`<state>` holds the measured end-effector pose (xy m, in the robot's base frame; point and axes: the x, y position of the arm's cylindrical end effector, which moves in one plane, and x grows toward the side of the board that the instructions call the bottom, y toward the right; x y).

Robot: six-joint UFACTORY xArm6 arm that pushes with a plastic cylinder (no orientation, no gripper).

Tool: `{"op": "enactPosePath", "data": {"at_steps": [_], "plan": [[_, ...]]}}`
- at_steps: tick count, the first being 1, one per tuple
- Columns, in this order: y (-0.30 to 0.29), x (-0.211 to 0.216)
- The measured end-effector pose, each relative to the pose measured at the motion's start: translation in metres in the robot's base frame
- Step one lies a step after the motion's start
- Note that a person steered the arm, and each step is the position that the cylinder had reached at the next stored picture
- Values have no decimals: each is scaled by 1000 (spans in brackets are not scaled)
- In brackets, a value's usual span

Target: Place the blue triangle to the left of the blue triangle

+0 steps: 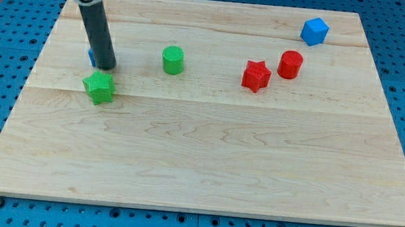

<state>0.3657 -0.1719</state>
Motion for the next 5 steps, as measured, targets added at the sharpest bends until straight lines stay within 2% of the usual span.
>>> {"op": "enactPosePath", "data": {"at_steps": [1,2,3,4,5], "plan": [[1,-41],[-20,-11],[-74,-6],[-70,-64],[37,-63]]}}
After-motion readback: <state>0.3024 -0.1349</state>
